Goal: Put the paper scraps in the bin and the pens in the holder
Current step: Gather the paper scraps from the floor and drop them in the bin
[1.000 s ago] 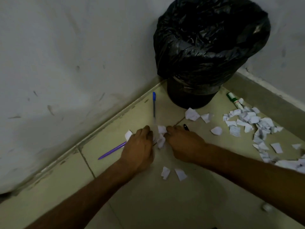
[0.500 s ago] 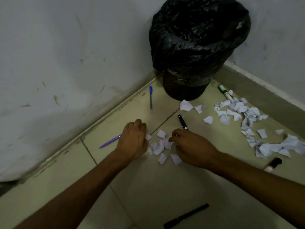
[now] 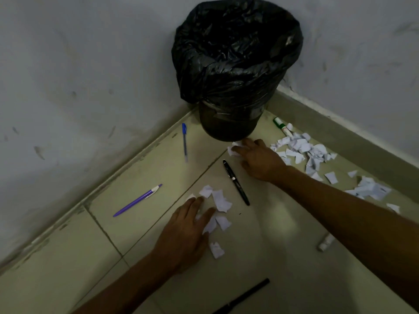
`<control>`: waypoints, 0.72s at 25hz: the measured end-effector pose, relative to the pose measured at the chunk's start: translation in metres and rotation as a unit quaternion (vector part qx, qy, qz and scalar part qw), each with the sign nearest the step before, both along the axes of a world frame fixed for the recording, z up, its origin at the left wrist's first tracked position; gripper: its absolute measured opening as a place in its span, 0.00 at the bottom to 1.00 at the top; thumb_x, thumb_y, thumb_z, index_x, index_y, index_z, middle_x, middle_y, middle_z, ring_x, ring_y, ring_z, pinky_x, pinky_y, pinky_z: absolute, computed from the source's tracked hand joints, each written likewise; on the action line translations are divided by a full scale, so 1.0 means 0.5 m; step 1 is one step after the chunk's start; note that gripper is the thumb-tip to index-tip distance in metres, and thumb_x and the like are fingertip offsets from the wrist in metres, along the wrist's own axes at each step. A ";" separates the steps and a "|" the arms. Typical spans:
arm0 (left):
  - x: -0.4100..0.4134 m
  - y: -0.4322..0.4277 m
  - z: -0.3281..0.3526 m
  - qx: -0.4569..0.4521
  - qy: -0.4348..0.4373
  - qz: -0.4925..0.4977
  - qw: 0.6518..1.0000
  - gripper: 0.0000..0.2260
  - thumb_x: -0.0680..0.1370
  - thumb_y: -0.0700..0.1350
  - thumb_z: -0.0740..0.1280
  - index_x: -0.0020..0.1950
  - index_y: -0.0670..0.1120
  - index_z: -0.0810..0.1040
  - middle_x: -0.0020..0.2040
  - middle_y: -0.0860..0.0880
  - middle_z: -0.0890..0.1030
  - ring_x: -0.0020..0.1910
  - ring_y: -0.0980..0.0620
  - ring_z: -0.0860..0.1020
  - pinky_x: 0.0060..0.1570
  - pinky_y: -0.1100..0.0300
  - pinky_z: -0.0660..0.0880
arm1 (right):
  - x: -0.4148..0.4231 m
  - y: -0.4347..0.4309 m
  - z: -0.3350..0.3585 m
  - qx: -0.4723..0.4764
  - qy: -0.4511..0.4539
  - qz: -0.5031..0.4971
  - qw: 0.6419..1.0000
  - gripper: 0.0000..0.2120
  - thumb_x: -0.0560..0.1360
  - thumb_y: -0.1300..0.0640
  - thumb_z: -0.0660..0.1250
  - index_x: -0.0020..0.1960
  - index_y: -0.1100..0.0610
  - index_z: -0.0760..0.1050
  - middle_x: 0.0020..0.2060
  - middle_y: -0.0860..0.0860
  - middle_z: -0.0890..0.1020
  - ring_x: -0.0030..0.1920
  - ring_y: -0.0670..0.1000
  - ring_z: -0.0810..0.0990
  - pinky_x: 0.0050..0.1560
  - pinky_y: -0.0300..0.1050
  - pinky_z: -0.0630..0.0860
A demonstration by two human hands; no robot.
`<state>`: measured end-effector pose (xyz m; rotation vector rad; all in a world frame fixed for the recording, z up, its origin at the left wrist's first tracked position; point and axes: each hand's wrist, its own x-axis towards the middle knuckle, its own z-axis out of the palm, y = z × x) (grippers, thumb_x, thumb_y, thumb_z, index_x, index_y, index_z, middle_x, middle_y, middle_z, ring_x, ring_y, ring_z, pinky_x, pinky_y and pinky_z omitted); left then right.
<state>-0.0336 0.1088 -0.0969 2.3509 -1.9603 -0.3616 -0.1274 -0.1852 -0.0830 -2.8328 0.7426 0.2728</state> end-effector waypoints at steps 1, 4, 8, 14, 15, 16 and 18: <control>0.000 0.003 0.000 0.014 -0.001 -0.009 1.000 0.31 0.73 0.55 0.66 0.75 0.49 0.66 0.73 0.38 0.69 0.70 0.38 0.70 0.64 0.46 0.73 | -0.018 0.005 -0.006 0.007 -0.007 0.006 1.000 0.26 0.77 0.58 0.61 0.75 0.49 0.63 0.70 0.58 0.66 0.64 0.63 0.70 0.59 0.58 0.74; -0.005 0.017 0.007 -0.007 0.031 -0.009 0.999 0.31 0.72 0.54 0.64 0.74 0.49 0.63 0.72 0.38 0.70 0.70 0.38 0.71 0.62 0.45 0.75 | -0.120 0.041 -0.008 0.011 -0.003 0.044 0.999 0.22 0.77 0.60 0.62 0.71 0.52 0.69 0.66 0.57 0.70 0.58 0.60 0.72 0.56 0.54 0.74; -0.023 0.040 0.027 -0.030 0.046 -0.011 0.998 0.30 0.76 0.63 0.57 0.75 0.52 0.63 0.74 0.40 0.67 0.71 0.39 0.68 0.64 0.44 0.71 | -0.235 0.116 0.024 0.115 -0.030 0.056 0.991 0.14 0.73 0.59 0.65 0.57 0.54 0.80 0.59 0.57 0.76 0.51 0.60 0.77 0.52 0.48 0.75; -0.034 0.021 0.023 0.000 0.033 -0.023 0.999 0.29 0.75 0.65 0.61 0.71 0.52 0.70 0.69 0.40 0.71 0.66 0.41 0.73 0.58 0.48 0.76 | -0.284 0.175 0.034 0.091 -0.006 -0.079 0.993 0.23 0.72 0.49 0.71 0.66 0.49 0.73 0.59 0.54 0.73 0.54 0.56 0.75 0.50 0.52 0.78; -0.038 0.008 0.022 -0.007 0.036 -0.036 0.999 0.27 0.75 0.63 0.61 0.70 0.50 0.72 0.68 0.40 0.72 0.64 0.41 0.74 0.56 0.47 0.77 | -0.282 0.195 0.031 0.111 -0.008 -0.069 0.991 0.23 0.73 0.51 0.70 0.67 0.48 0.72 0.59 0.53 0.72 0.55 0.56 0.74 0.52 0.52 0.78; -0.044 -0.004 0.024 -0.014 0.041 -0.046 0.998 0.26 0.76 0.61 0.62 0.69 0.49 0.72 0.68 0.40 0.72 0.65 0.42 0.72 0.58 0.47 0.76 | -0.278 0.215 0.027 0.132 -0.013 -0.061 0.989 0.22 0.73 0.52 0.69 0.67 0.47 0.72 0.59 0.52 0.71 0.56 0.55 0.74 0.52 0.52 0.77; -0.062 -0.014 0.038 -0.028 0.041 -0.065 0.997 0.25 0.76 0.60 0.62 0.69 0.49 0.72 0.71 0.41 0.70 0.69 0.42 0.69 0.64 0.49 0.71 | -0.274 0.247 0.031 0.151 -0.020 -0.059 0.987 0.22 0.74 0.53 0.68 0.68 0.46 0.70 0.61 0.50 0.70 0.59 0.53 0.71 0.52 0.52 0.77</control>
